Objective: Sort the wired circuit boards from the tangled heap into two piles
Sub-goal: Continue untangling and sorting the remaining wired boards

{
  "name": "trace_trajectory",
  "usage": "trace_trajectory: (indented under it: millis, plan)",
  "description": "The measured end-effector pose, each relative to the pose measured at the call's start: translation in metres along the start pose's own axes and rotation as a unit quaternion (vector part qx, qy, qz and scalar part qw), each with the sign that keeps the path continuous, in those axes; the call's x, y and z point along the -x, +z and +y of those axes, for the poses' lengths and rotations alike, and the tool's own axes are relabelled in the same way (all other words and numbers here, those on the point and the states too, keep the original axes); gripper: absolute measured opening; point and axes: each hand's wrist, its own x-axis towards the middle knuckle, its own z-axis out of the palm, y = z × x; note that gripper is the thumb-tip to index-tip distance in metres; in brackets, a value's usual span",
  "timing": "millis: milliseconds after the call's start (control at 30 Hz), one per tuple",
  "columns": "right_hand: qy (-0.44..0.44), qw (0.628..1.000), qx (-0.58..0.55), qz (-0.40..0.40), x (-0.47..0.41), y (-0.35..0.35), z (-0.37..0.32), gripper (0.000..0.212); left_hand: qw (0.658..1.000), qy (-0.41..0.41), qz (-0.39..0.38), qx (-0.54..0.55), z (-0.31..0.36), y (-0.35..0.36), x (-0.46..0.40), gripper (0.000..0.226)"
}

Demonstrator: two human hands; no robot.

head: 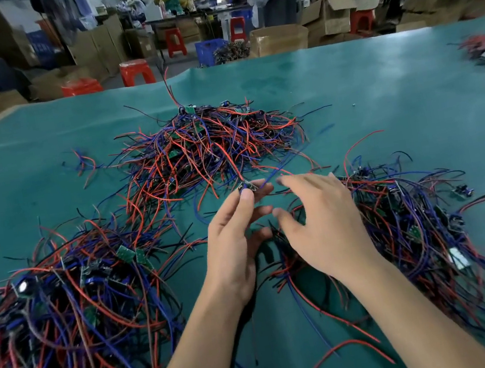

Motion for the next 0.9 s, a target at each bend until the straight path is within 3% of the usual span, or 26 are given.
trace_trajectory:
  millis: [67,133,300,433,533,600,700,733,833,900]
  plan:
    - [-0.002,0.999,-0.023,0.027,0.000,0.000,0.001,0.011,1.000,-0.015,0.000,0.025,0.000,-0.001,-0.002,0.026]
    - [-0.001,0.997,-0.055,0.059,-0.001,-0.003,0.005,0.004,0.997,-0.032,0.009,0.064,0.000,-0.002,-0.004,0.028]
    - [-0.013,0.993,-0.106,0.051,-0.002,-0.002,0.002,0.022,0.976,-0.086,0.008,0.199,0.006,-0.007,-0.006,0.023]
    - [-0.027,0.996,-0.062,0.059,-0.002,-0.006,0.000,0.027,0.951,-0.118,0.003,0.284,0.011,-0.006,-0.003,0.026]
    - [0.021,0.995,-0.085,0.046,-0.003,-0.013,0.003,0.035,0.941,-0.132,-0.019,0.311,0.011,-0.007,-0.004,0.026]
    - [0.072,0.990,-0.119,-0.029,-0.006,-0.017,0.010,0.043,0.943,-0.129,-0.023,0.306,0.008,-0.007,-0.005,0.024]
    - [0.097,0.952,-0.221,-0.187,-0.009,-0.025,0.017,0.036,0.960,-0.137,-0.015,0.243,0.004,-0.007,-0.007,0.023]
    - [0.090,0.947,-0.231,-0.203,-0.008,-0.026,0.016,0.035,0.966,-0.141,-0.020,0.214,0.004,-0.007,-0.007,0.023]
    - [0.067,0.969,-0.216,-0.104,-0.008,-0.016,0.017,0.043,0.982,-0.142,-0.049,0.114,0.001,-0.004,-0.005,0.021]
    - [0.101,0.941,-0.312,-0.082,-0.008,-0.012,0.012,0.038,0.987,-0.127,-0.080,0.056,0.000,-0.001,-0.001,0.017]
